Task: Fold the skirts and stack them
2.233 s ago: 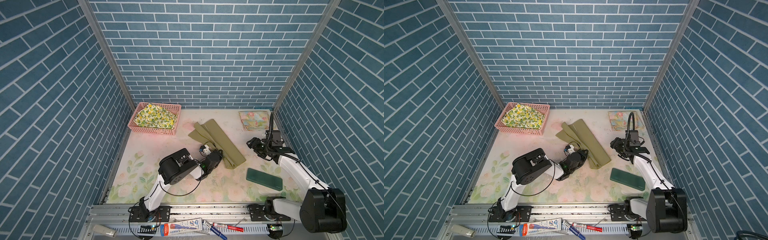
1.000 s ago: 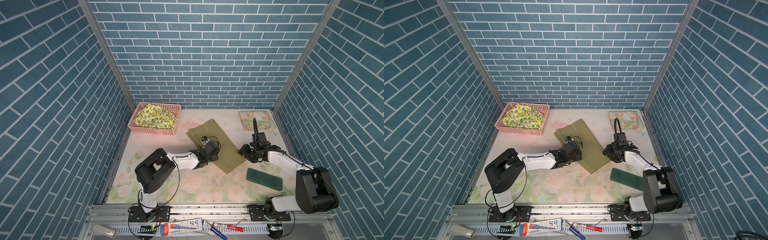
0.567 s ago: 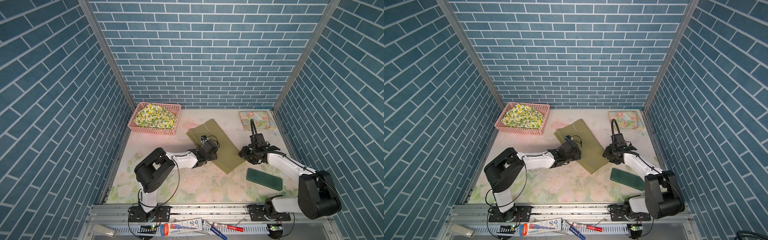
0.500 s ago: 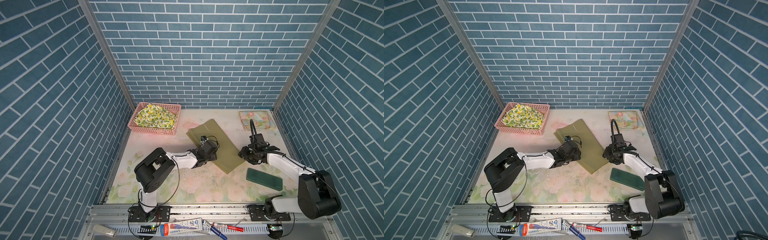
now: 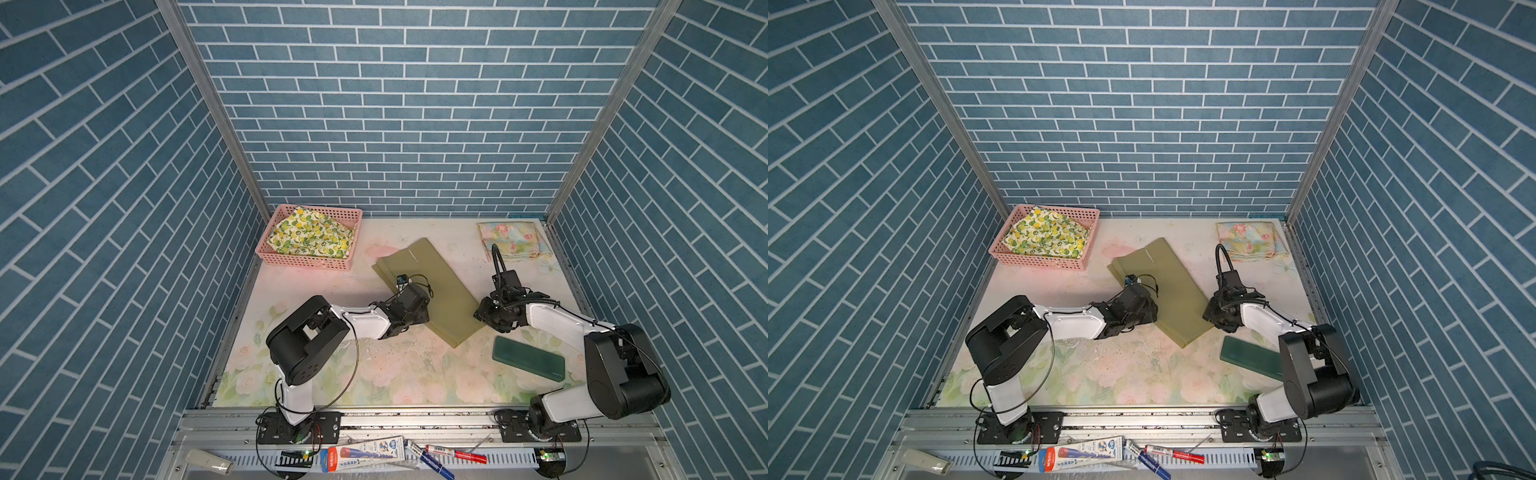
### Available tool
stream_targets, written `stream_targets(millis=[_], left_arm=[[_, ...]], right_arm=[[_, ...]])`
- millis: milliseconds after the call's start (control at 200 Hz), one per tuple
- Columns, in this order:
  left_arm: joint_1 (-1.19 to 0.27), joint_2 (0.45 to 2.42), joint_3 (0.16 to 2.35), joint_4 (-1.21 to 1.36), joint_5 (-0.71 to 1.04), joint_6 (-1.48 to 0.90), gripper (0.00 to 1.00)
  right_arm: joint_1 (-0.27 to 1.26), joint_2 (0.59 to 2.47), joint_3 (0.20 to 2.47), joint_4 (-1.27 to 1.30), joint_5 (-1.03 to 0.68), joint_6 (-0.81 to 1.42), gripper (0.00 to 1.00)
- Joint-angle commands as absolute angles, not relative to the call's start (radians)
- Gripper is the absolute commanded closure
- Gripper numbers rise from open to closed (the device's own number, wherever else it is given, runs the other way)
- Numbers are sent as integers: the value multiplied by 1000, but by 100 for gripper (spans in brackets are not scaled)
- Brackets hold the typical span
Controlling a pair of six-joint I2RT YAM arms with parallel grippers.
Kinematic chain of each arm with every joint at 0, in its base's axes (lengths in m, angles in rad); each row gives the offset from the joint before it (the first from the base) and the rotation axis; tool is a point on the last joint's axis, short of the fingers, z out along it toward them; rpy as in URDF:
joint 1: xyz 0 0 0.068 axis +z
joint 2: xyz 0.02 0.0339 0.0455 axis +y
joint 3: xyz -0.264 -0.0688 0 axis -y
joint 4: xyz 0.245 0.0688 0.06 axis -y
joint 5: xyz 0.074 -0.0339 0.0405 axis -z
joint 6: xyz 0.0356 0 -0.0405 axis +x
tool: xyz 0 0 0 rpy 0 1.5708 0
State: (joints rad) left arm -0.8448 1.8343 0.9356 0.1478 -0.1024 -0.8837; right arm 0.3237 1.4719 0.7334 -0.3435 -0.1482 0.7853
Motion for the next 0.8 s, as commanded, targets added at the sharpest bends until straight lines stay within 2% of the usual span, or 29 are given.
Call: stream_targets(millis=[0, 30, 115, 320, 675, 795], left_arm=[[-833, 1793, 914, 158, -101, -886, 41], [-832, 1787, 914, 154, -104, -886, 41], [-827, 1762, 913, 139, -117, -869, 41], [-807, 1673, 927, 51, -156, -796, 41], [-692, 1579, 986, -136, -155, -668, 41], [-649, 1582, 986, -157, -142, -644, 41]], right_arm=[[331, 1506, 716, -316, -142, 802, 63], [331, 1513, 716, -310, -143, 801, 71], [330, 1530, 725, -300, -134, 786, 100], [291, 1581, 834, -355, -94, 668, 100], [151, 1783, 1128, -425, 88, 459, 100], [108, 1856, 1257, -404, 67, 388, 100]])
